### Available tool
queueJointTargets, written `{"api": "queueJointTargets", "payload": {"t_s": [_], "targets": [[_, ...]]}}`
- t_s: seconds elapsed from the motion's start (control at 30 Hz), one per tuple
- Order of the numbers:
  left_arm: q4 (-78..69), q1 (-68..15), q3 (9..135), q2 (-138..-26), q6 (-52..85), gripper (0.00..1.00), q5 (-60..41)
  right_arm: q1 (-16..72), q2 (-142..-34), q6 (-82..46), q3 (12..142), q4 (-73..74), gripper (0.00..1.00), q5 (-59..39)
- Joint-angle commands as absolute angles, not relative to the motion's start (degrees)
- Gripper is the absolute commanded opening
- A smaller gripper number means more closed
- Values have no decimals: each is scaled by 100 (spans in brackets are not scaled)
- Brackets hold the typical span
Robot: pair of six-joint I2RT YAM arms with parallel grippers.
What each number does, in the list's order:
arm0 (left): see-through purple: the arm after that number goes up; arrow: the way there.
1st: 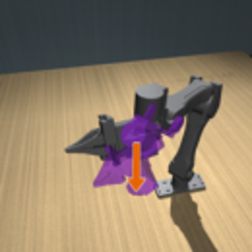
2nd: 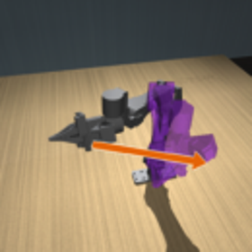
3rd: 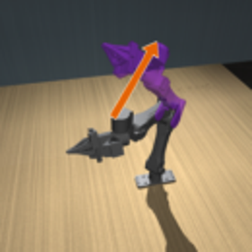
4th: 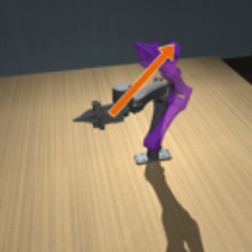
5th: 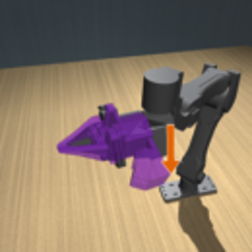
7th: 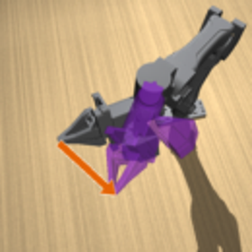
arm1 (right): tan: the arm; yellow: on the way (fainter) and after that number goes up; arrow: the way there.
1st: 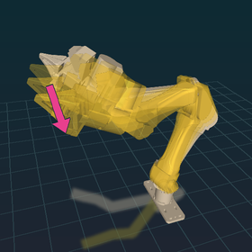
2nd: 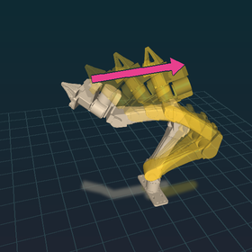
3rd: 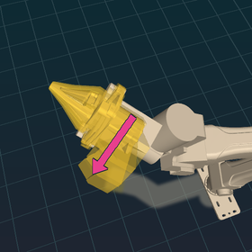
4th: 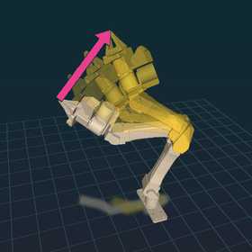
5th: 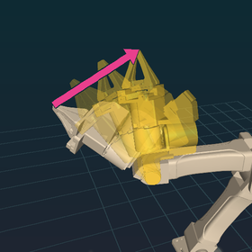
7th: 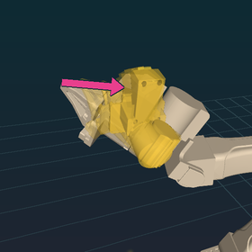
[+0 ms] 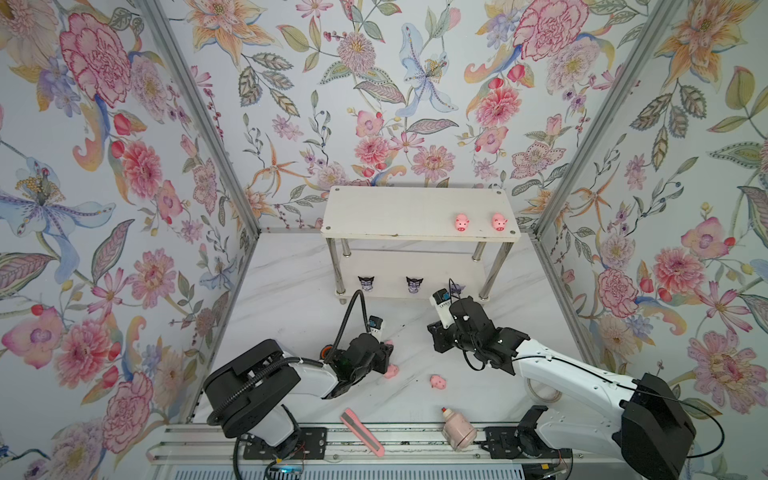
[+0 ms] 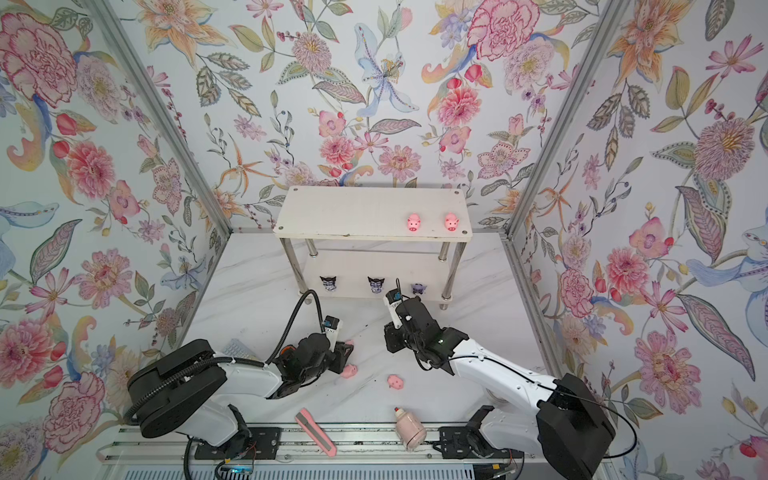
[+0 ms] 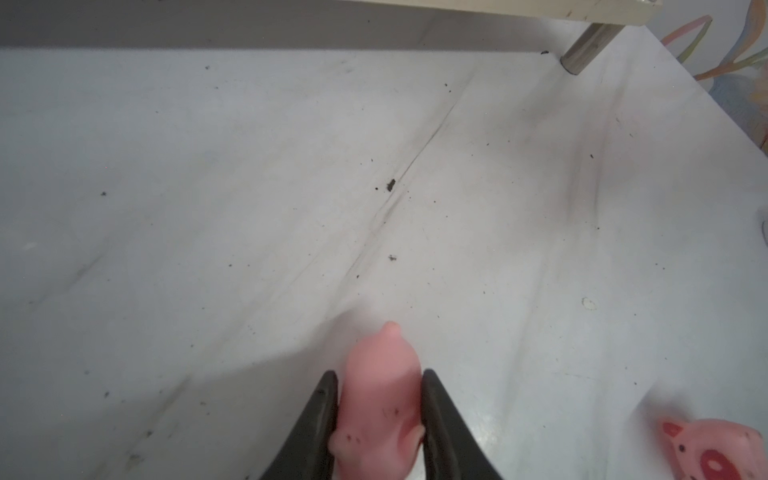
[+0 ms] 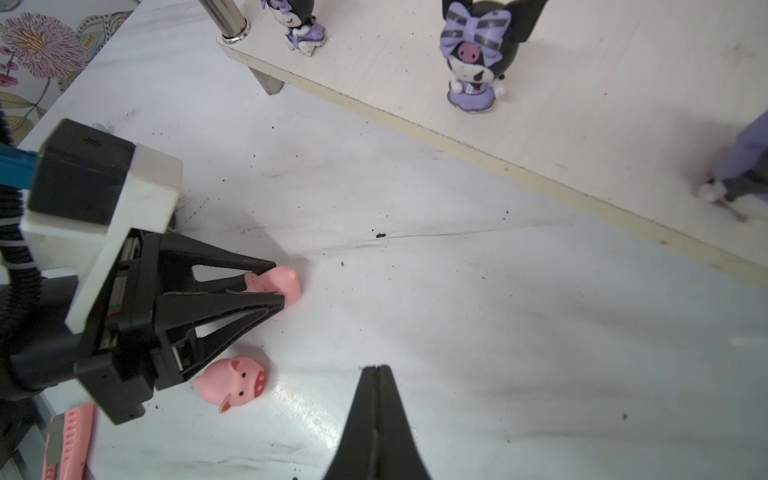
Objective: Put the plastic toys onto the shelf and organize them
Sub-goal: 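Close the left gripper on the pink pig while the right arm draws back, then lift the pink pig with the left gripper up over the upper shelf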
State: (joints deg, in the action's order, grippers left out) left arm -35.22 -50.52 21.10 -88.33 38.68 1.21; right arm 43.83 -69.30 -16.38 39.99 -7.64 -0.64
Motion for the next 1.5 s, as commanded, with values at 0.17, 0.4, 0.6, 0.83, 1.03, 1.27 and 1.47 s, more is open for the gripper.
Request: {"api": "queueJointTargets", "payload": {"t_s": [0.17,0.4,0.6,0.83,1.03,1.27,1.47], "targets": [[-2730,-5063,2698,-8586,3559,12,161,4324,-6788,-1747,3869,-654,3,-2],[-571,-5071,3938,-7254,3104,14,877,4201,-6382,-1705,3742,-651,4,254],[791,-5080,5581,-6759,2989,10,1686,3950,-5994,-1738,3449,-616,3,534],[1140,-5080,7720,-7418,2697,10,1934,3587,-5708,-1714,3175,-617,3,459],[1281,-5071,9003,-8517,2614,10,1991,3330,-5566,-1617,2982,-590,3,342],[1452,-5055,10063,-9594,2676,10,2091,3152,-5262,-1669,2772,-434,4,214],[1651,-5060,10907,-10228,2682,9,2263,3022,-5031,-1771,2607,-385,5,91]]}}
